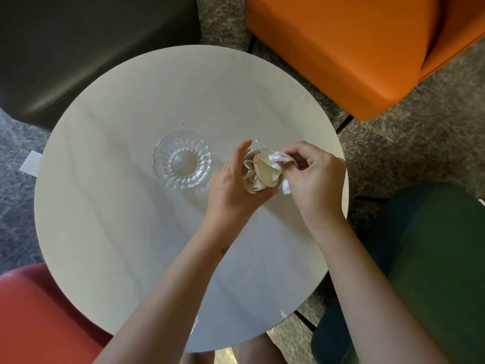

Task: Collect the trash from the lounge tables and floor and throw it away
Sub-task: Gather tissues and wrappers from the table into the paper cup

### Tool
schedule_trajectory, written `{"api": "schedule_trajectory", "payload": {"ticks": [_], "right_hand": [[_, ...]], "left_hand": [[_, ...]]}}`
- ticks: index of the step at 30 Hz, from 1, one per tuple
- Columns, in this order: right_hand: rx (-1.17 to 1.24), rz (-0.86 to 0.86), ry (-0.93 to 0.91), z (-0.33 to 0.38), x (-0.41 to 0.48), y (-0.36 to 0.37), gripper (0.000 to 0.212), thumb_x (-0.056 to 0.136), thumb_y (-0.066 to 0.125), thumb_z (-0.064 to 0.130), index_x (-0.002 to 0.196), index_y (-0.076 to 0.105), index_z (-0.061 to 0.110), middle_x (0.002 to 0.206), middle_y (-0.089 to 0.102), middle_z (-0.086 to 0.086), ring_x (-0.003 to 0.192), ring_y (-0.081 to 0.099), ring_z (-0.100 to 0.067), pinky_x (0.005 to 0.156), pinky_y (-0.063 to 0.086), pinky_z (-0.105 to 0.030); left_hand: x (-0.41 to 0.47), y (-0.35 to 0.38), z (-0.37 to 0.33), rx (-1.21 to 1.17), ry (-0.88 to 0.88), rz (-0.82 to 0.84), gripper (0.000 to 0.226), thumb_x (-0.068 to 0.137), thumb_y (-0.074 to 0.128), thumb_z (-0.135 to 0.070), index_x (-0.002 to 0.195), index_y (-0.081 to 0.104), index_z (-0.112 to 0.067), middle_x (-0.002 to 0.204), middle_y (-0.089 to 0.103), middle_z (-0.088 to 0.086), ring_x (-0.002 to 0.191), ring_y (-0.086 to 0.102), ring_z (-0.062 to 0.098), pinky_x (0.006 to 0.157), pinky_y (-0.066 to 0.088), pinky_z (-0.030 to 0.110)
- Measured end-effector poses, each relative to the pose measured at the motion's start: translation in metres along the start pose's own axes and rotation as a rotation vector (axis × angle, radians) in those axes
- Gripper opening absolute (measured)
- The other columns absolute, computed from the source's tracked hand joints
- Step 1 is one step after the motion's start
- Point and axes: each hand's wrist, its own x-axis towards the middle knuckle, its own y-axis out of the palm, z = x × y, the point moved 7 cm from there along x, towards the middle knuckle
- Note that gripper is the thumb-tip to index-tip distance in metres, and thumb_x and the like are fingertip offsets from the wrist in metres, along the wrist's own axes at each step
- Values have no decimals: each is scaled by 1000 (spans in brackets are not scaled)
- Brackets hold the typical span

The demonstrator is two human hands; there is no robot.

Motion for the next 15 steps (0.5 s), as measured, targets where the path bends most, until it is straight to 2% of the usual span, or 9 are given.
{"api": "schedule_trajectory", "payload": {"ticks": [4, 11, 13, 15], "right_hand": [[-51, 30, -6, 0, 6, 5, 6, 79, 69, 9, 72, 69, 9, 62, 67, -2, 55, 59, -21, 50, 40, -28], [-153, 128, -22, 5, 20, 15, 9, 79, 64, 7, 72, 70, 6, 63, 66, -10, 59, 58, -30, 53, 47, -37], [-193, 162, -30, 7, 23, 18, 11, 79, 61, 4, 73, 70, 5, 64, 66, -12, 60, 57, -30, 53, 47, -37], [-225, 191, -35, 6, 24, 19, 11, 79, 61, 3, 73, 70, 6, 63, 66, -11, 60, 58, -29, 51, 46, -35]], "left_hand": [[1, 0, 0, 17, -3, 9, 81, 59, 86, -25, 129, 47, -16, 102, 52, -19, 81, 48, -2, 68, 33, -2], [1, -1, -1, 27, -7, 20, 82, 58, 86, -26, 129, 46, -18, 108, 56, -15, 81, 49, 2, 66, 31, -4], [2, -1, -2, 36, 1, 22, 83, 58, 86, -25, 130, 45, -17, 115, 61, -6, 82, 50, 4, 65, 30, -5], [2, -2, -3, 35, 6, 17, 83, 58, 86, -24, 129, 46, -16, 113, 61, -6, 81, 50, 4, 64, 30, -6]]}}
